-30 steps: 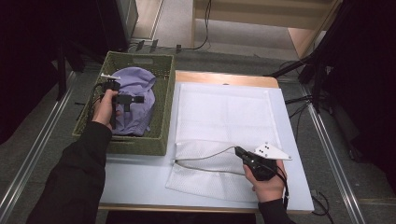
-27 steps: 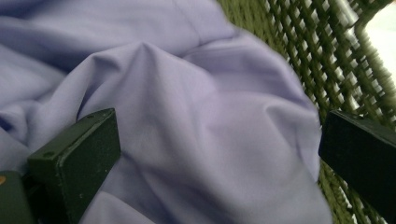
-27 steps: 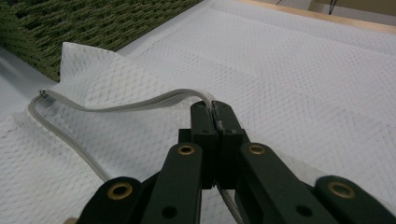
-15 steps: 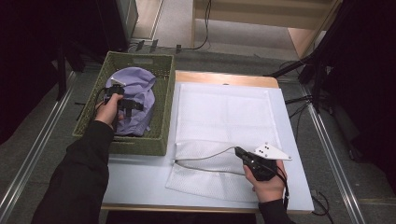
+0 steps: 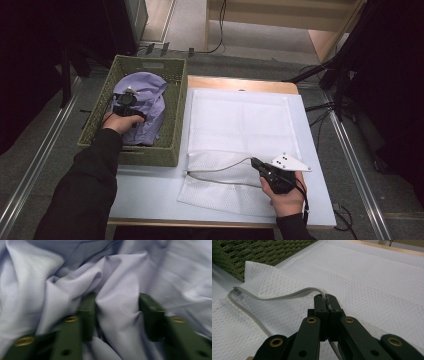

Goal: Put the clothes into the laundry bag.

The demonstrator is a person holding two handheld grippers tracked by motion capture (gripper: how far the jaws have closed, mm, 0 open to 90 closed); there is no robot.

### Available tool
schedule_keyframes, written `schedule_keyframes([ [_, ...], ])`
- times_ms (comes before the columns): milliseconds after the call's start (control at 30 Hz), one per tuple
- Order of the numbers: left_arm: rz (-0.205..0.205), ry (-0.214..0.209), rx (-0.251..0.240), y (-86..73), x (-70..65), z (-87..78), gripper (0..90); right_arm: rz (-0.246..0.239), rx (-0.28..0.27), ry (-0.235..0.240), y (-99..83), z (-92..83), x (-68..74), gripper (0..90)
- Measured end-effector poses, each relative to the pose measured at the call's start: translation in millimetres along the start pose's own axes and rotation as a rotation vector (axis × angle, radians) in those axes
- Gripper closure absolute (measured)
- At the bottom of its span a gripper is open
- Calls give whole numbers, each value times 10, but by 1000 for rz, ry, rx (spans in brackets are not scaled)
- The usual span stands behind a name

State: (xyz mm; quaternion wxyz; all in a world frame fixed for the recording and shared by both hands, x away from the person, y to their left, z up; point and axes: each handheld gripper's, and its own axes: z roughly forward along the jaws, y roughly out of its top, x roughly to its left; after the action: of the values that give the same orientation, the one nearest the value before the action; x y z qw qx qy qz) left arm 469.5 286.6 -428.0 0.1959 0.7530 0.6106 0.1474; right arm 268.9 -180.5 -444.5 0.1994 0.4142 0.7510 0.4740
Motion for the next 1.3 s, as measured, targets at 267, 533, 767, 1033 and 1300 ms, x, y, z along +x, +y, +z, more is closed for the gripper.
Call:
schedule_keyframes([
  [267,117,-296,-28,92,-293,-45,643,-1,6,1,-2,27,8,900],
  [533,36,-196,-108,182,-65,-283,55,-3,5,0,-12,18,-10,900],
  [767,-218,-15,-160,127,187,-350,169,-1,4,-2,-18,17,-16,900],
  [1033,-252,58,79,75,214,-94,313,1,8,1,-23,20,-5,900],
  [1300,-231,-82,87,87,190,-99,854,3,7,-1,-29,8,-19,900],
])
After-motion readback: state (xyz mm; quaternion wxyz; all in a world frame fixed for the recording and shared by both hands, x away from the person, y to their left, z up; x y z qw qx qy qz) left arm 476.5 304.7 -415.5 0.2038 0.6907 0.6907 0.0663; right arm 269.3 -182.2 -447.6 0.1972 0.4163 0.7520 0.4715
